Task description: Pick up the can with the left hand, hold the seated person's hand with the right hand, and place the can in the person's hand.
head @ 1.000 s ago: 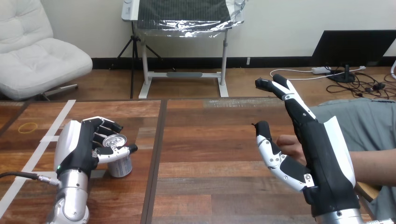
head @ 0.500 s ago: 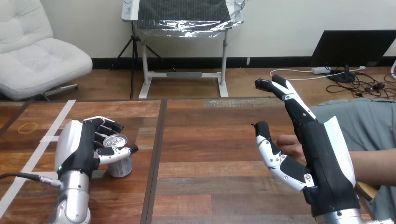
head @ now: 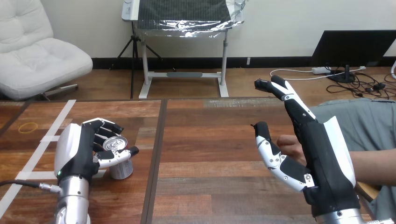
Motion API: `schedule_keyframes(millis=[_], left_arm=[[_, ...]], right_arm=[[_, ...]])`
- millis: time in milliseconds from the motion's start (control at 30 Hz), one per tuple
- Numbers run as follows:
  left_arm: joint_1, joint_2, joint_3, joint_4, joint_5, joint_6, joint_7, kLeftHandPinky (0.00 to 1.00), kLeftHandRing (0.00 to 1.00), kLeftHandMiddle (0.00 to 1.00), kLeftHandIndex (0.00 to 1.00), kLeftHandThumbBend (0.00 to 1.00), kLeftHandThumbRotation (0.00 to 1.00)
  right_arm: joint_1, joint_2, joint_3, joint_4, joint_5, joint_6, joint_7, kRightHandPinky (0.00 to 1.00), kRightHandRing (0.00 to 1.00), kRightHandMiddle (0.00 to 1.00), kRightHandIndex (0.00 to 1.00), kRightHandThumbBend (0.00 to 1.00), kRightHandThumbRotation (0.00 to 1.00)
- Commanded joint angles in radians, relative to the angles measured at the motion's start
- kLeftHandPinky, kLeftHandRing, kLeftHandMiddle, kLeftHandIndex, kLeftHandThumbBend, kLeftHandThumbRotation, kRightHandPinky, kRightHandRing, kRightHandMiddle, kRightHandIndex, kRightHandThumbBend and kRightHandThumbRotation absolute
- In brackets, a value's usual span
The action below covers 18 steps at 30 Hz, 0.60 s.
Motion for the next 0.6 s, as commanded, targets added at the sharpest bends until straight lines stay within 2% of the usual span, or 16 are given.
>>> schedule_keyframes(millis=[0, 233, 567], left_arm=[[-0.032, 0.001, 0.005, -0.011, -0.011, -0.051, 0.023, 0.44, 0.47, 0.52, 0.53, 0.7, 0.0], [-0.026, -0.007, 0.018, -0.025, -0.032, -0.083, 0.008, 0.43, 0.46, 0.51, 0.53, 0.69, 0.0], [-0.018, -0.008, 0.017, -0.063, -0.048, -0.118, -0.001, 0.42, 0.44, 0.5, 0.53, 0.69, 0.0]], right_arm=[[-0.048, -0.003, -0.013, -0.054, 0.014, -0.018, -0.001, 1.0, 1.0, 0.96, 0.84, 0.18, 0.0], [-0.052, -0.004, -0.013, -0.05, 0.018, -0.022, 0.0, 1.0, 1.0, 0.96, 0.84, 0.18, 0.0], [-0.054, 0.0, -0.01, -0.052, 0.015, -0.017, -0.002, 1.0, 1.0, 0.96, 0.84, 0.17, 0.0]])
